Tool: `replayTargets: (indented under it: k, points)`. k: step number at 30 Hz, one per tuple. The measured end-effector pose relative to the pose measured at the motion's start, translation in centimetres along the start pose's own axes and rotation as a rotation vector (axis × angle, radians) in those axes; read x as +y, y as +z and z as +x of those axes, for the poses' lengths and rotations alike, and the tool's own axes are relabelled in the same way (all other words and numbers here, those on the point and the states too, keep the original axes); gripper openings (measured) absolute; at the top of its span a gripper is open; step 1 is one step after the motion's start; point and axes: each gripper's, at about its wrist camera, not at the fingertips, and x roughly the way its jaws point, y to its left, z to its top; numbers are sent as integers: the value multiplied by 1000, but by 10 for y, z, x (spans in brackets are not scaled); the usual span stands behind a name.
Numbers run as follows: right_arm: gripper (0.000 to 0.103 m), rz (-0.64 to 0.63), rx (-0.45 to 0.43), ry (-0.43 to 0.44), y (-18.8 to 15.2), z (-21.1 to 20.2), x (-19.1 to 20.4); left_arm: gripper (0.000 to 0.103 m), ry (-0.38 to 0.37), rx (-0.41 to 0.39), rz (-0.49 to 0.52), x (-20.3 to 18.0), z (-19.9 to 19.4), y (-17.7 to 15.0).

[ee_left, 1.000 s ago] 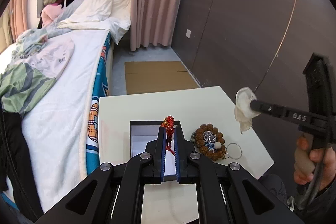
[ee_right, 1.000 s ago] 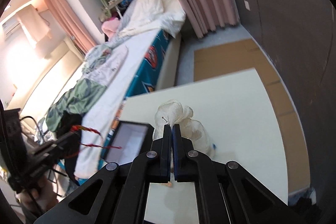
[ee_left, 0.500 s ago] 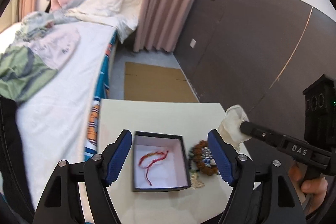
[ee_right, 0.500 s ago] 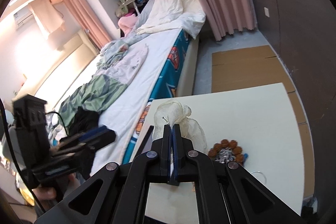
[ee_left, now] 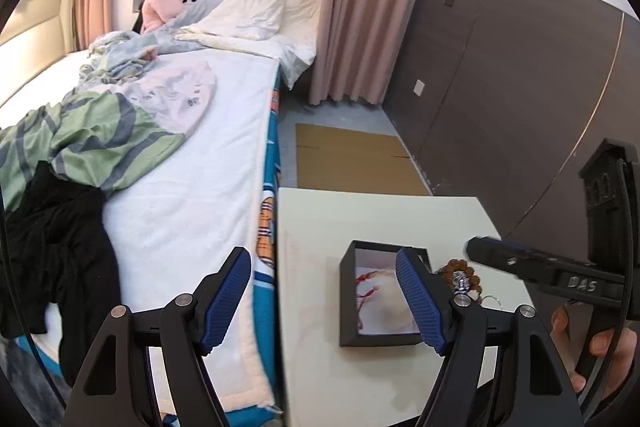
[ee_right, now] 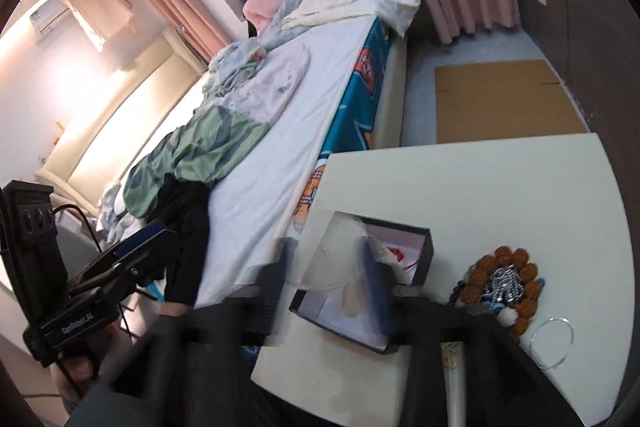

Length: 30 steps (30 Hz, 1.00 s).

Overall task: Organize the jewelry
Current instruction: 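Lower the white pouch into the black box and open the right tool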

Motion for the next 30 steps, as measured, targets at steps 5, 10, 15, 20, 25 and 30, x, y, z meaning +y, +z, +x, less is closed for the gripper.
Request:
replayTargets:
  k: [5,10,15,20,25,30]
  points:
    - [71,38,-3,-26,-3,-13,-15,81,3,-8,7,-3,-1,-1]
    - [71,82,-28,-65,-11,-33,-35,86,-15,-7,35,-18,2,-2]
    - [71,125,-47,-118,-19,-52,-60,86,-50,10,62,-42,10,-3]
    - [71,166,-64,-151,-32,-71,-86,86,-92,49,105,-73,22,-11]
    - [71,193,-67,-165,-46,-83,-107,86,-116,81,155,-102,33,-23]
    - [71,219,-70,-167,-58,-92,-126,86,-128,96,192,-128,39,-28]
